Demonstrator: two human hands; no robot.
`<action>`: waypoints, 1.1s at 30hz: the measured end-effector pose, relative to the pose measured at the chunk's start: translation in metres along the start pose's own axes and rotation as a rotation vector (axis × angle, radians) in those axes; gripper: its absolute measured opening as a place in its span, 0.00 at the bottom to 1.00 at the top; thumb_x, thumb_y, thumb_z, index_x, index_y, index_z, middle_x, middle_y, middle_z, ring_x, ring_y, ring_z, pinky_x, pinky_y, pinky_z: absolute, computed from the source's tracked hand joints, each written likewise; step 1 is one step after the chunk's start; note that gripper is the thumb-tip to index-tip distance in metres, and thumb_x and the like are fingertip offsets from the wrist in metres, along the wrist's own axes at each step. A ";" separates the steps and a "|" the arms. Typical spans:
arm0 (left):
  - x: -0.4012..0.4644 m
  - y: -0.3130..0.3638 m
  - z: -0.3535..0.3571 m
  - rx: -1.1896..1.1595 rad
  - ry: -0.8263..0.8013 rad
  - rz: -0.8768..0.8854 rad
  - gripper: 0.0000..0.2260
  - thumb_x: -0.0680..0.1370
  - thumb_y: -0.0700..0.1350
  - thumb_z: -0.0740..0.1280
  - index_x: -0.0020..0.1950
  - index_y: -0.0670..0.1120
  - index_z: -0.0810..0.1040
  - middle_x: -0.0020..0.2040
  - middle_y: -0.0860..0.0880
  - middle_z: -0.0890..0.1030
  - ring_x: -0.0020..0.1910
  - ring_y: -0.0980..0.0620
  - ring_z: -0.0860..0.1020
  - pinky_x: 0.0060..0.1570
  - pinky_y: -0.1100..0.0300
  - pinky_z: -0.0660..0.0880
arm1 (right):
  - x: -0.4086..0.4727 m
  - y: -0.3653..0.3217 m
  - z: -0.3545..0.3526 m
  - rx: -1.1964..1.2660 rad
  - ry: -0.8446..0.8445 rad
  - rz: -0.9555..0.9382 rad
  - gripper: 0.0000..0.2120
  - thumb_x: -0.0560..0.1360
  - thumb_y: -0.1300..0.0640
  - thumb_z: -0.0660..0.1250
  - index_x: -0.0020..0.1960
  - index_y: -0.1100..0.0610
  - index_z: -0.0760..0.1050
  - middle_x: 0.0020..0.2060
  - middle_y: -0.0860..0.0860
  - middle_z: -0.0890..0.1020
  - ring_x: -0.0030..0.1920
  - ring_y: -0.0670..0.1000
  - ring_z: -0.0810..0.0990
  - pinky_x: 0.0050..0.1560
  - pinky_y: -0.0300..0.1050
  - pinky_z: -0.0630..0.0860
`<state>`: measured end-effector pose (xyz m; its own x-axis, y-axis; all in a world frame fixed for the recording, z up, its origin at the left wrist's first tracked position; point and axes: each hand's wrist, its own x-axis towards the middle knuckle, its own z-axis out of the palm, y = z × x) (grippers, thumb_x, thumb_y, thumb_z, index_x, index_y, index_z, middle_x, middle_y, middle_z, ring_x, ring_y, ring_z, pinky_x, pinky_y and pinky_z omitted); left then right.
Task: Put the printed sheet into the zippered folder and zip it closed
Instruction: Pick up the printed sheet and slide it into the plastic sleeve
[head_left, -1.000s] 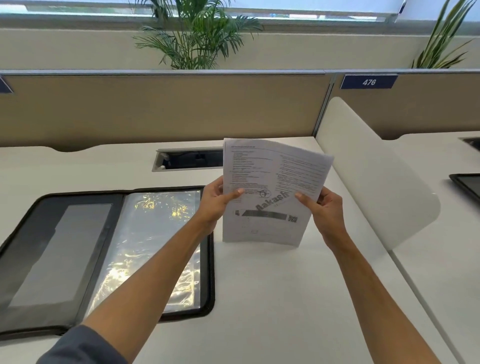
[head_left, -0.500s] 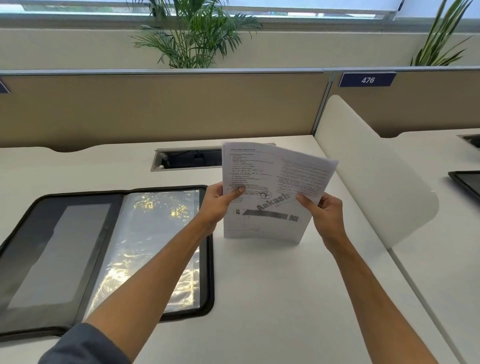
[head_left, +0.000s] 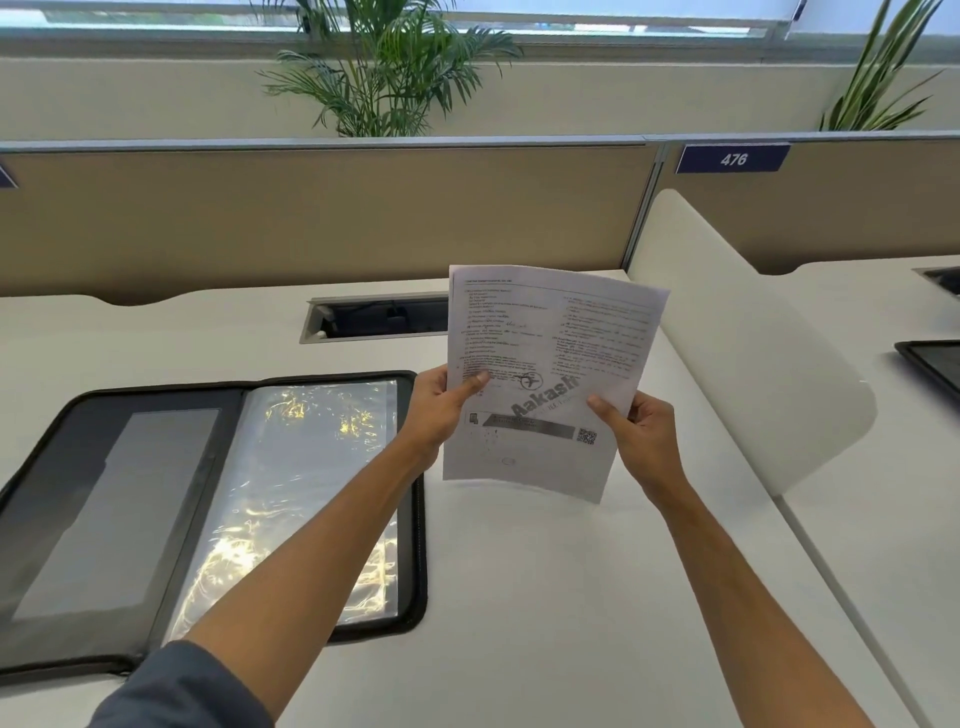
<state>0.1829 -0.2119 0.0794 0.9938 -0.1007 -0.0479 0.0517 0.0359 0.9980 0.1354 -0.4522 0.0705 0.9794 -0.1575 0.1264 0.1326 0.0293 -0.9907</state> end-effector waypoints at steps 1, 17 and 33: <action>0.001 0.002 -0.001 -0.001 -0.010 -0.005 0.09 0.77 0.46 0.68 0.57 0.47 0.81 0.51 0.53 0.86 0.48 0.51 0.84 0.43 0.57 0.81 | 0.002 -0.001 -0.001 0.003 -0.003 0.008 0.07 0.75 0.59 0.70 0.53 0.52 0.83 0.47 0.48 0.87 0.45 0.50 0.86 0.39 0.39 0.81; -0.042 -0.043 -0.044 -0.108 -0.080 -0.310 0.13 0.77 0.39 0.69 0.62 0.44 0.78 0.54 0.44 0.85 0.50 0.41 0.84 0.48 0.44 0.81 | 0.005 0.020 0.020 0.061 -0.161 0.430 0.08 0.73 0.65 0.71 0.52 0.61 0.83 0.49 0.57 0.86 0.49 0.56 0.85 0.47 0.47 0.83; -0.041 -0.025 -0.133 -0.182 -0.092 -0.278 0.15 0.76 0.38 0.69 0.63 0.41 0.78 0.57 0.41 0.83 0.53 0.37 0.82 0.44 0.48 0.81 | 0.049 0.011 0.092 -0.071 -0.500 0.554 0.14 0.72 0.59 0.73 0.57 0.58 0.80 0.53 0.53 0.85 0.50 0.54 0.85 0.41 0.42 0.81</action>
<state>0.1541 -0.0769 0.0511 0.9266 -0.2206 -0.3044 0.3439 0.1705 0.9234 0.1986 -0.3685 0.0707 0.8545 0.3297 -0.4015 -0.3940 -0.0925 -0.9145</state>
